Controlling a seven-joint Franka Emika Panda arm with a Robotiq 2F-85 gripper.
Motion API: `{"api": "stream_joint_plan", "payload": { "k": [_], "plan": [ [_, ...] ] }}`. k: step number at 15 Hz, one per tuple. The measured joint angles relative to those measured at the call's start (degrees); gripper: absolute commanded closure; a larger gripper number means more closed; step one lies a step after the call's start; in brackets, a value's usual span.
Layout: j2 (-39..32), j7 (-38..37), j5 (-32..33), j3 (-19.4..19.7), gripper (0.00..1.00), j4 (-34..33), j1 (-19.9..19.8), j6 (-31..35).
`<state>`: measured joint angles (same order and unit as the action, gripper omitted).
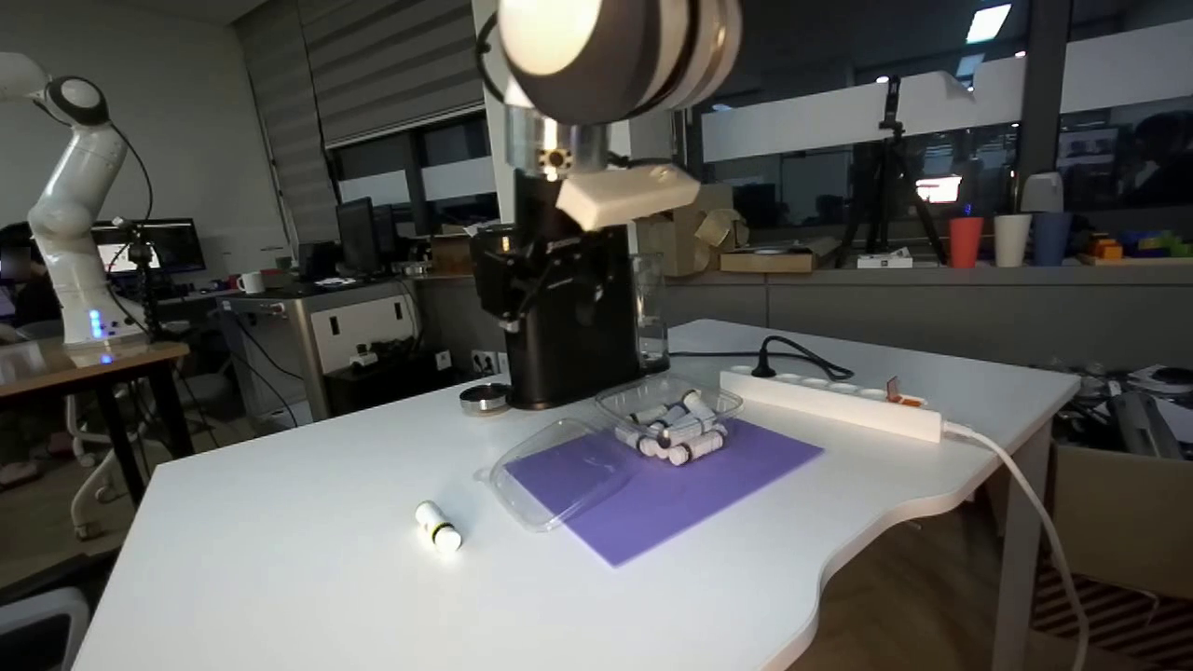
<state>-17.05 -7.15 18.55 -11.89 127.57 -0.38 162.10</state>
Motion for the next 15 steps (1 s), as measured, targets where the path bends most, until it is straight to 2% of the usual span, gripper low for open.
{"api": "stream_joint_plan", "payload": {
  "k": [3,5,15],
  "plan": [
    [-6.00,0.60,-5.66,0.11,0.00,-7.92,7.74,-4.96],
    [-8.22,0.64,-7.70,0.35,0.00,-11.61,11.33,-8.46],
    [-8.26,1.70,-8.22,1.74,0.00,-11.06,11.50,-7.72]
  ]
}}
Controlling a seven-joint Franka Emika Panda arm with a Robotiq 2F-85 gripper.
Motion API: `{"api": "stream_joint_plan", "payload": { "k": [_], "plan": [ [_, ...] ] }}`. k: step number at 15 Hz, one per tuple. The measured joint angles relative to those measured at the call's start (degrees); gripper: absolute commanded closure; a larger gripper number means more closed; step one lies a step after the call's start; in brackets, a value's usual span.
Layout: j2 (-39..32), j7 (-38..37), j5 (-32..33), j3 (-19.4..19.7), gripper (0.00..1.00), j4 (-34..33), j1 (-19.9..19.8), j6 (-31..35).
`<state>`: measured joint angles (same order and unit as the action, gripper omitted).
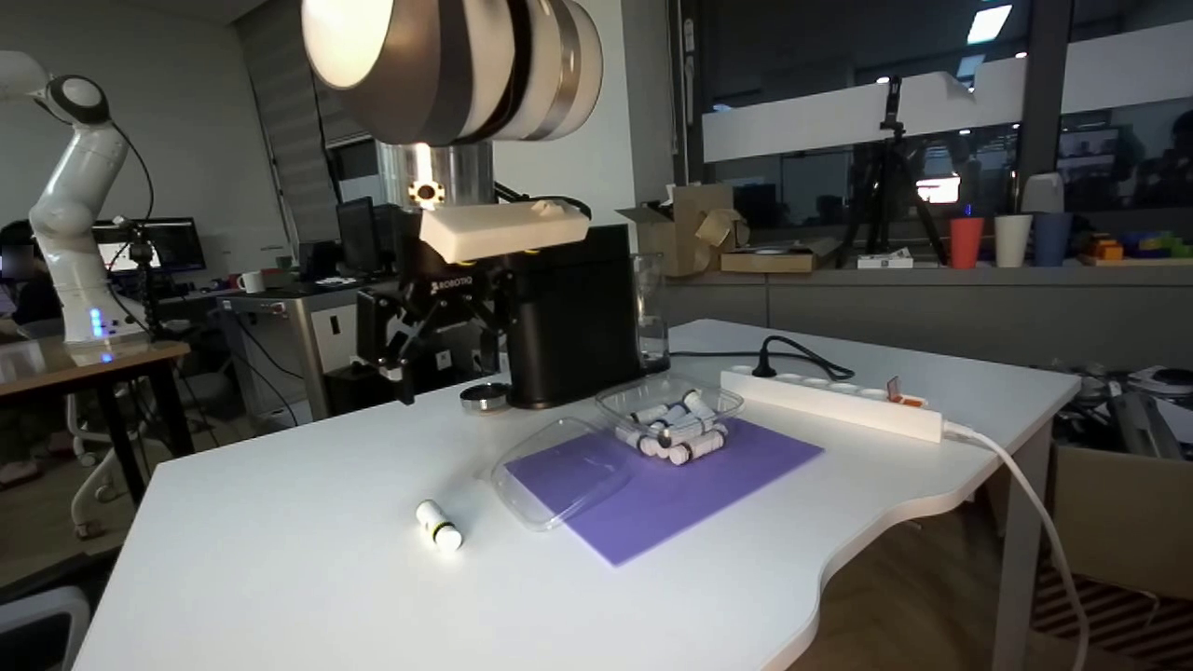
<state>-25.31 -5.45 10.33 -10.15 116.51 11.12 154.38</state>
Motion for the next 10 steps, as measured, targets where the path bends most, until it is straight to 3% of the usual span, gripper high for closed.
{"api": "stream_joint_plan", "payload": {
  "k": [4,10],
  "plan": [
    [-2.03,0.72,-1.29,1.24,0.00,0.17,0.30,5.90],
    [-14.40,-0.28,-6.09,3.79,0.00,-0.95,3.26,20.36]
  ]
}}
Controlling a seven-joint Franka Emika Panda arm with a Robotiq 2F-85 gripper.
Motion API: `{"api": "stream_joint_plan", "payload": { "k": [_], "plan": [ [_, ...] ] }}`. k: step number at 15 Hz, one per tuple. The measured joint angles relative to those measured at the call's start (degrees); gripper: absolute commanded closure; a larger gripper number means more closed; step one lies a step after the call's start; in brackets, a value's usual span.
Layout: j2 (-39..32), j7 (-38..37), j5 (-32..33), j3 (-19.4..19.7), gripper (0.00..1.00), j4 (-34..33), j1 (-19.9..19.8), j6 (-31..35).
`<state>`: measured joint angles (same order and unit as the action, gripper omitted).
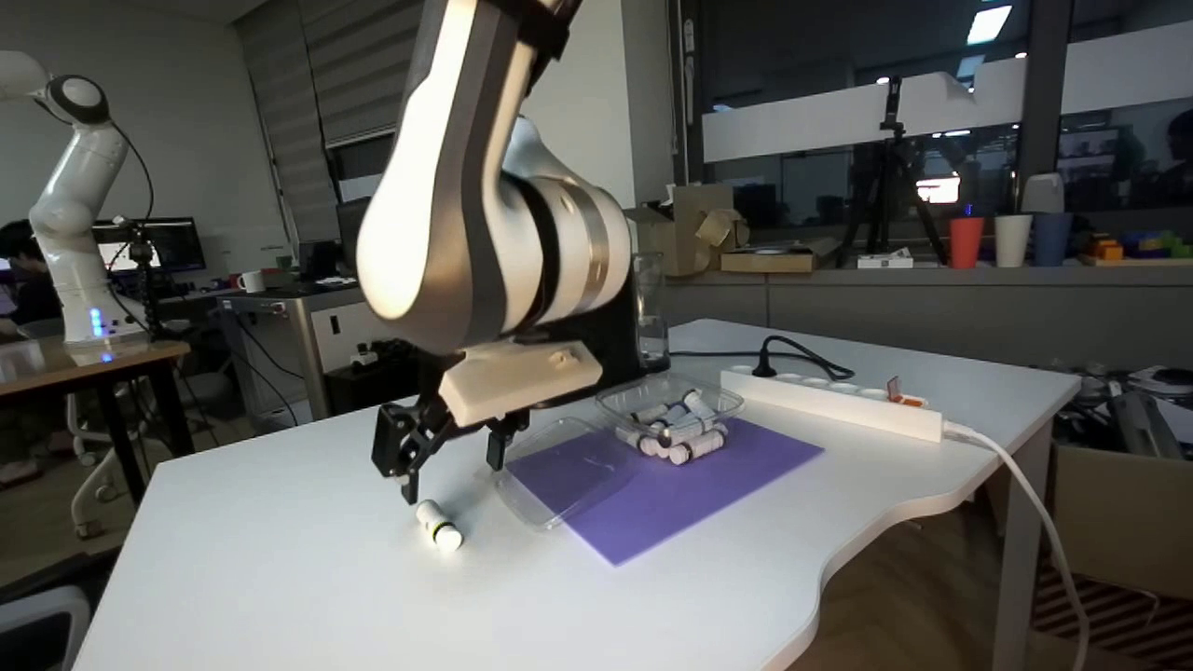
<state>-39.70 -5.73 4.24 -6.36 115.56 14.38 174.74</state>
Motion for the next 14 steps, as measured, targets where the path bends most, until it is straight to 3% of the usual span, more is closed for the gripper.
{"api": "stream_joint_plan", "payload": {
  "k": [1,2,4,8,13,14],
  "plan": [
    [-2.08,-0.32,-0.62,0.90,0.00,-0.63,1.37,1.53],
    [-4.04,-0.67,-1.27,1.98,0.25,-1.34,2.96,3.02],
    [-7.21,-1.22,-2.80,4.10,0.33,-2.95,6.13,5.91],
    [-10.17,-1.60,-6.79,7.81,0.63,-5.41,11.41,11.21],
    [-10.93,-1.30,-9.07,10.86,0.97,-7.44,15.40,10.10],
    [-10.78,-0.78,-8.73,10.64,0.94,-7.85,15.14,8.86]
  ]
}}
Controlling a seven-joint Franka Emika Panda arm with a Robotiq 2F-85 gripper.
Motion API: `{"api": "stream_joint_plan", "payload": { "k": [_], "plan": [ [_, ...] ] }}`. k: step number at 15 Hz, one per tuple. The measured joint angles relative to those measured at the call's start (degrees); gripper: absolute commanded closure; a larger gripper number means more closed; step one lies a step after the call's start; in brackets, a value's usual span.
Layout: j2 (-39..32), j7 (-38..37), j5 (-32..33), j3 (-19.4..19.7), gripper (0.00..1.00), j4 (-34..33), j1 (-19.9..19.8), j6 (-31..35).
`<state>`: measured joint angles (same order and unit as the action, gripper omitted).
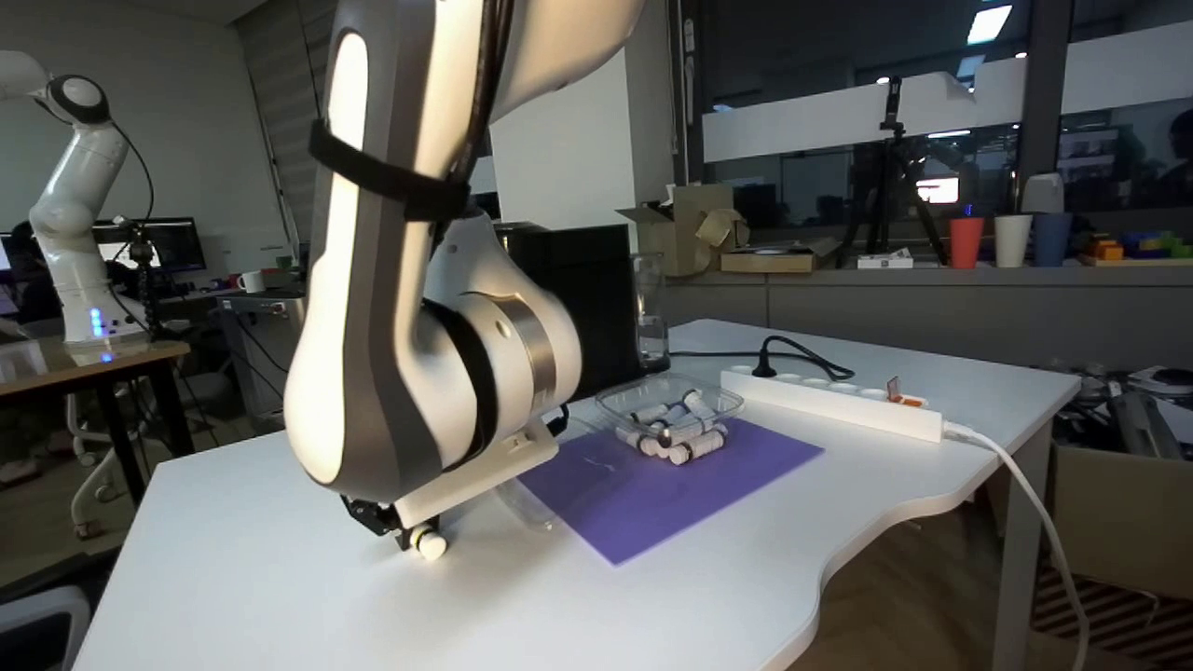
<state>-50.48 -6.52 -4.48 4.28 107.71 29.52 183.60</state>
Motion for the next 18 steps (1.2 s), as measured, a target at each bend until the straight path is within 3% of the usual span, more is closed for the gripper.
{"api": "stream_joint_plan", "payload": {
  "k": [4,6,11,18],
  "plan": [
    [0.89,3.46,1.51,-6.13,0.93,-2.69,-7.12,-8.15],
    [1.47,4.67,2.56,-6.94,0.93,-3.74,-9.97,-11.63],
    [4.28,4.97,6.31,-0.42,0.93,-4.17,-11.56,-12.67],
    [5.88,5.38,7.00,2.68,0.93,-4.05,-17.21,-16.75]
  ]
}}
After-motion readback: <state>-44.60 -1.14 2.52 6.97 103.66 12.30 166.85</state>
